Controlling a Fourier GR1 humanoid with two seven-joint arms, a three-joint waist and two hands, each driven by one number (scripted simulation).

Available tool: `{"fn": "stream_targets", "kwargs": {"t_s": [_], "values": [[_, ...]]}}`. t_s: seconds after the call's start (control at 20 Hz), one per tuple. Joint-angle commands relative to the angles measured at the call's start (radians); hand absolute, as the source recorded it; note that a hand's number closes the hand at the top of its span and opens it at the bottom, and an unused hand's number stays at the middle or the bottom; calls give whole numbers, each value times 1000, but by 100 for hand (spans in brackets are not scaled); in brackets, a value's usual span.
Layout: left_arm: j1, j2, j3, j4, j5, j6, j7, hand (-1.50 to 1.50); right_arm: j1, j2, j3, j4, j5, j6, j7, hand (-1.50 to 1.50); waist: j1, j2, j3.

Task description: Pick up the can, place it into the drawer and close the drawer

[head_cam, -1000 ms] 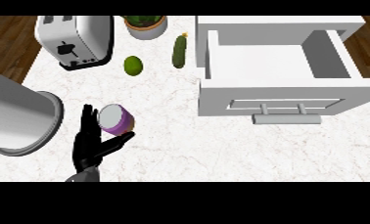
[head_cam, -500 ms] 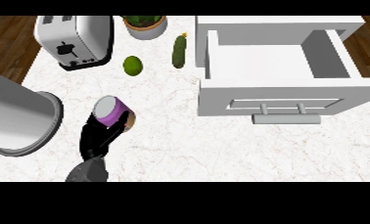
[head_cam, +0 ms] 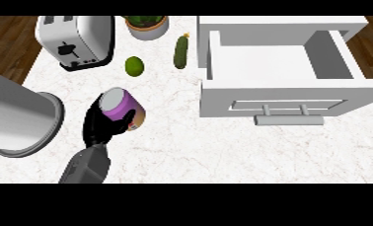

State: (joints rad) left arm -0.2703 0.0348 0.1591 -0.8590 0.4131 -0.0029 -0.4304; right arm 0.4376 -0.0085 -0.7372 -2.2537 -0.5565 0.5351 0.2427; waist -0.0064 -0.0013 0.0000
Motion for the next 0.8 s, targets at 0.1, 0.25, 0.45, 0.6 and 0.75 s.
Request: {"fn": "stream_targets", "kwargs": {"t_s": [0.1, 0.25, 0.45, 0.6, 0.75], "values": [[15, -4, -45, -138, -4, 1, 47, 150, 64, 8, 61, 41, 56, -6, -115, -150, 0, -1, 1], [-7, -23, -87, -162, -16, -8, 97, 150, -33, -16, 29, -28, 6, -62, 46, -150, 4, 0, 0], [-77, 50, -52, -135, 8, -53, 158, 150, 32, 8, 4, -60, -23, -41, 27, -150, -3, 1, 0], [-102, -7, -108, -260, -32, 46, 193, 150, 58, 8, 9, -85, -29, -40, 21, -150, -5, -1, 0], [-38, 5, -151, -432, -48, 88, 302, 150, 47, 8, 52, -59, 17, -63, -5, -150, 4, -2, 1]]}}
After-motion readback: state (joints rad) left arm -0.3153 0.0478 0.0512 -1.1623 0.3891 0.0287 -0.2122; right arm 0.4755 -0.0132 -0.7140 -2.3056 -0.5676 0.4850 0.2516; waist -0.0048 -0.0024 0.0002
